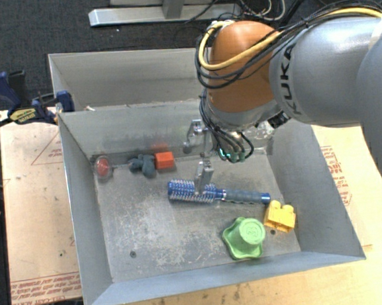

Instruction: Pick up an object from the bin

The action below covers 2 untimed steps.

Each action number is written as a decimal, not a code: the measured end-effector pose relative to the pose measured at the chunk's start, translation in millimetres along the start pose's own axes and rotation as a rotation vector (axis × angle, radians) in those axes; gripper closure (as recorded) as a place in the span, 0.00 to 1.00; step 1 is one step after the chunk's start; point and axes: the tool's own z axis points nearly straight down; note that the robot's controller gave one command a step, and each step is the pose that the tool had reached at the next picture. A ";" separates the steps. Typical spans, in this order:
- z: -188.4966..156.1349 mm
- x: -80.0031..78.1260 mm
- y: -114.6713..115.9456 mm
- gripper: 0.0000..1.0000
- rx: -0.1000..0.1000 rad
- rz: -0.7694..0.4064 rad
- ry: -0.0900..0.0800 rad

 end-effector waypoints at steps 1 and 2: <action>109.7 6.4 -41.1 0.00 -0.003 0.104 -0.011; 104.1 4.2 -39.3 1.00 -0.004 0.100 -0.017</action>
Offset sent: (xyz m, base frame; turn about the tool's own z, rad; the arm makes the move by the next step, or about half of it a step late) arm -0.0088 -0.0410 -0.1096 0.1012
